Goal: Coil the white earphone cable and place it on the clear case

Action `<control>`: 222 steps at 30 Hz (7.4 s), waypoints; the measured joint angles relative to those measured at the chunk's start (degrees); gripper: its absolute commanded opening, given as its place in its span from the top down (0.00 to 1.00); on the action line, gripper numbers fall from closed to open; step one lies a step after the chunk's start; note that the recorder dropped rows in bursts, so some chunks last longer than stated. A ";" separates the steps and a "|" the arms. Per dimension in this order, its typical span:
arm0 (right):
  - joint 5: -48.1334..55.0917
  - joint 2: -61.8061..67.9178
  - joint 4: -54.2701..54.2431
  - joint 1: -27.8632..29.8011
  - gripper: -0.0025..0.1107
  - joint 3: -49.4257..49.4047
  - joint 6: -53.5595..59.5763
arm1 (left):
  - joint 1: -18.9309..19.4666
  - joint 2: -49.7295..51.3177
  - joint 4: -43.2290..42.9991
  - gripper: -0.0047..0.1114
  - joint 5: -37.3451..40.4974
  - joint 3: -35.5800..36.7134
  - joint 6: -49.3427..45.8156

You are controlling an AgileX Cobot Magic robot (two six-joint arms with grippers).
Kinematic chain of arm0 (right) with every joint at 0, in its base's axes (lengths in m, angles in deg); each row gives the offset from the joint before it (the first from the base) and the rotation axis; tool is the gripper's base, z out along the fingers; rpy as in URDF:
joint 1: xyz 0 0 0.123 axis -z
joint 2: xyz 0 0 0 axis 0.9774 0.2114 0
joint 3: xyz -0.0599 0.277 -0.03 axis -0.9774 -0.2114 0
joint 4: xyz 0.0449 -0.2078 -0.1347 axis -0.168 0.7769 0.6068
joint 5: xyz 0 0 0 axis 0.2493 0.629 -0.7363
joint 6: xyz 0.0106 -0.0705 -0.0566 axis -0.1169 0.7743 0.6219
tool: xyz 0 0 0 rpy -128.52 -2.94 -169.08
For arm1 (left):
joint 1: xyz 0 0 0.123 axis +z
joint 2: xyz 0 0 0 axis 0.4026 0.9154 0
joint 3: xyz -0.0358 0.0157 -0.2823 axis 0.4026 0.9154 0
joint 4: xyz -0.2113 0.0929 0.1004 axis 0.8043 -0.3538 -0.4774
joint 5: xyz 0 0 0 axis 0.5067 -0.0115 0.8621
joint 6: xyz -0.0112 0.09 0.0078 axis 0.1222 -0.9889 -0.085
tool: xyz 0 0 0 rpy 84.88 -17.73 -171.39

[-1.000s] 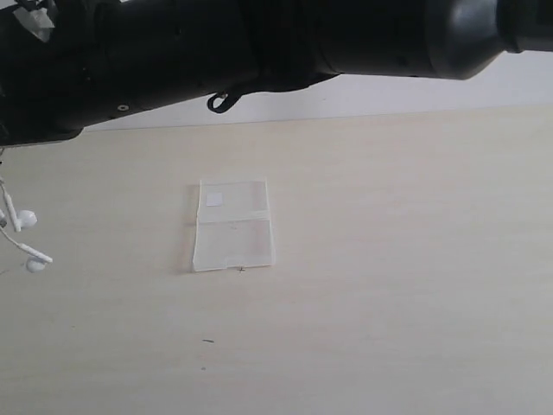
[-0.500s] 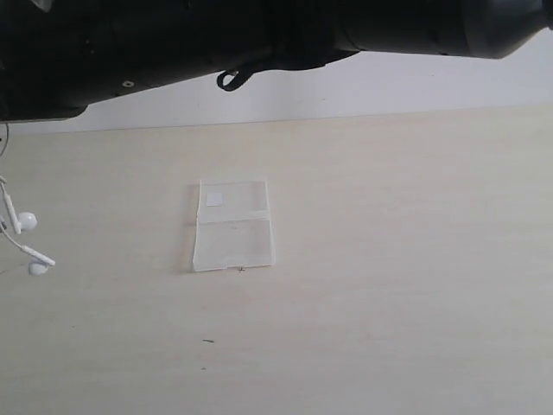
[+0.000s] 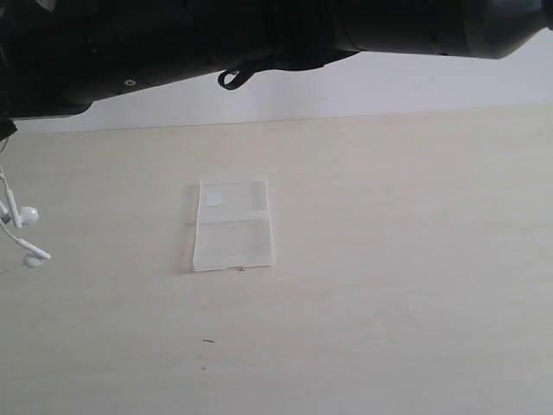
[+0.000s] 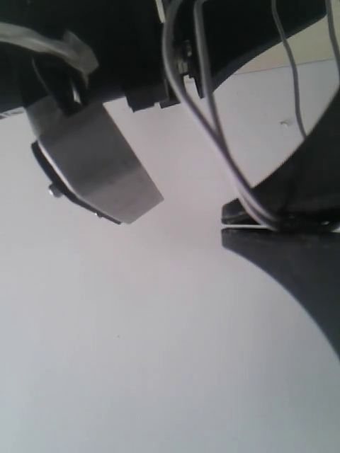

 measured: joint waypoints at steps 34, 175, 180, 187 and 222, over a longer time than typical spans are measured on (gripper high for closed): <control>-3.68 1.28 -2.41 0.00 0.87 0.00 2.11 | 0.00 -0.12 0.00 0.96 0.00 0.00 0.00; -6.58 15.91 104.41 4.86 0.98 4.34 -68.79 | 0.00 -11.64 -5.25 0.96 19.61 4.23 82.89; -7.39 15.91 102.43 4.97 0.98 4.34 -69.36 | 0.00 -11.64 -5.25 0.96 19.72 4.23 82.89; -9.42 15.91 100.33 4.97 0.98 4.34 -70.14 | 0.00 -11.64 -5.25 0.96 19.72 4.23 82.78; -18.56 16.60 84.52 4.97 0.98 4.48 -78.18 | 0.00 -11.64 -5.25 0.96 20.95 4.23 82.78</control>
